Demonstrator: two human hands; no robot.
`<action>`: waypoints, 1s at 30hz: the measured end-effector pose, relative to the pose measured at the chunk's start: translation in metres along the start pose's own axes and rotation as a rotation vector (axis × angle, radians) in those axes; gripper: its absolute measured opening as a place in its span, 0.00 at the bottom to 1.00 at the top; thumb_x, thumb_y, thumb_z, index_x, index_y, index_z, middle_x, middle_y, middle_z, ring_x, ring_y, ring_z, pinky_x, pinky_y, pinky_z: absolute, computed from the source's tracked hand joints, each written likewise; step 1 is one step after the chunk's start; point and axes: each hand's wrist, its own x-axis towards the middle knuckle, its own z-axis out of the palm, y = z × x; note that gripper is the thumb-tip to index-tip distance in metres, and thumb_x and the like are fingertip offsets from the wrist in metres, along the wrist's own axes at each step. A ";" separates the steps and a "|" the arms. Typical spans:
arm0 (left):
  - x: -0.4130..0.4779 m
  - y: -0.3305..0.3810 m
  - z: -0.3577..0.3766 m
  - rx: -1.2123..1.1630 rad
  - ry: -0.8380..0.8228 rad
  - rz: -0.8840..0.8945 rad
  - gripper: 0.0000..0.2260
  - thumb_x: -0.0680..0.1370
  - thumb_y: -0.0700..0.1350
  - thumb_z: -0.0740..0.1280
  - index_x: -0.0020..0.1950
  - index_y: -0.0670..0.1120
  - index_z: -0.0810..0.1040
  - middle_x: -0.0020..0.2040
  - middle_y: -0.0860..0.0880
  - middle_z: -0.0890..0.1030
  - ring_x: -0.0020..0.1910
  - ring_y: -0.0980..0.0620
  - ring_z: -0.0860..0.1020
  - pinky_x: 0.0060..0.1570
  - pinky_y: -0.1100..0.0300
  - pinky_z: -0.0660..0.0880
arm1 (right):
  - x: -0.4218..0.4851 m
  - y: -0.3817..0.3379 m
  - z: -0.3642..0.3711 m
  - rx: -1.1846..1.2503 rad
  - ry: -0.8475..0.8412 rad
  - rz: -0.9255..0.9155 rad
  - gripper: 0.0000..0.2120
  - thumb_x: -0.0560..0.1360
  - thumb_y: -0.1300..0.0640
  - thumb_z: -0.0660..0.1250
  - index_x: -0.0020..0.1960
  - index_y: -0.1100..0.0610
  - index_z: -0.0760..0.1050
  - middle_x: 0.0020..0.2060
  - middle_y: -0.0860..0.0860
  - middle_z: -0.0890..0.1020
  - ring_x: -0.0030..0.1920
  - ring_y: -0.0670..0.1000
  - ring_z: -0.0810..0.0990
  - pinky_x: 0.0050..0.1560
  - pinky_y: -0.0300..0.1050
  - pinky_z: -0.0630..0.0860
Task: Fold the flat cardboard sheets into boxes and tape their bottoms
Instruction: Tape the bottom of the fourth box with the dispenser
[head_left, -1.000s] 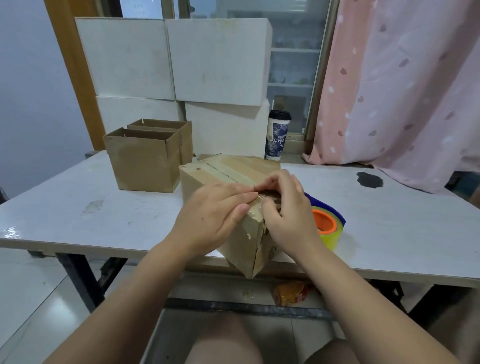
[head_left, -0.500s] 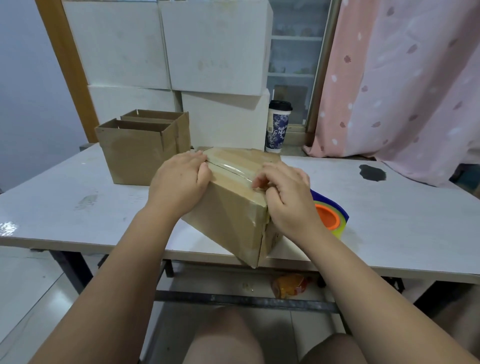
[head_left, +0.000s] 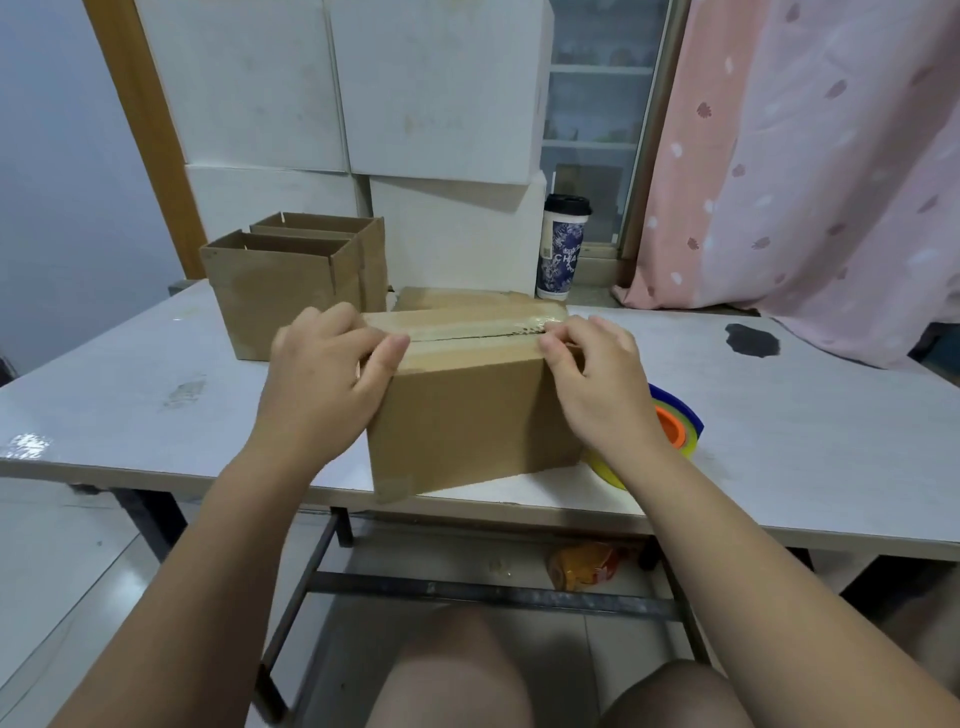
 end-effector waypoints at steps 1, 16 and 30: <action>-0.005 -0.001 -0.004 -0.074 0.004 0.029 0.24 0.79 0.58 0.54 0.47 0.45 0.85 0.42 0.51 0.75 0.47 0.51 0.67 0.51 0.58 0.63 | 0.004 0.003 0.001 0.048 0.014 -0.002 0.08 0.80 0.53 0.60 0.49 0.51 0.77 0.47 0.37 0.73 0.64 0.49 0.66 0.54 0.36 0.58; -0.023 0.017 0.020 -0.282 -0.026 0.179 0.29 0.75 0.66 0.55 0.56 0.44 0.80 0.58 0.57 0.75 0.59 0.57 0.69 0.60 0.64 0.62 | 0.046 0.072 -0.059 -0.527 -0.387 0.413 0.27 0.74 0.62 0.60 0.72 0.50 0.66 0.68 0.54 0.73 0.65 0.56 0.72 0.57 0.45 0.71; -0.023 0.039 0.019 -0.133 -0.118 0.173 0.22 0.74 0.61 0.63 0.60 0.47 0.80 0.61 0.54 0.76 0.58 0.51 0.68 0.61 0.58 0.59 | 0.028 0.110 -0.072 -0.130 -0.376 0.696 0.03 0.72 0.62 0.68 0.45 0.59 0.76 0.35 0.55 0.79 0.35 0.52 0.79 0.30 0.41 0.77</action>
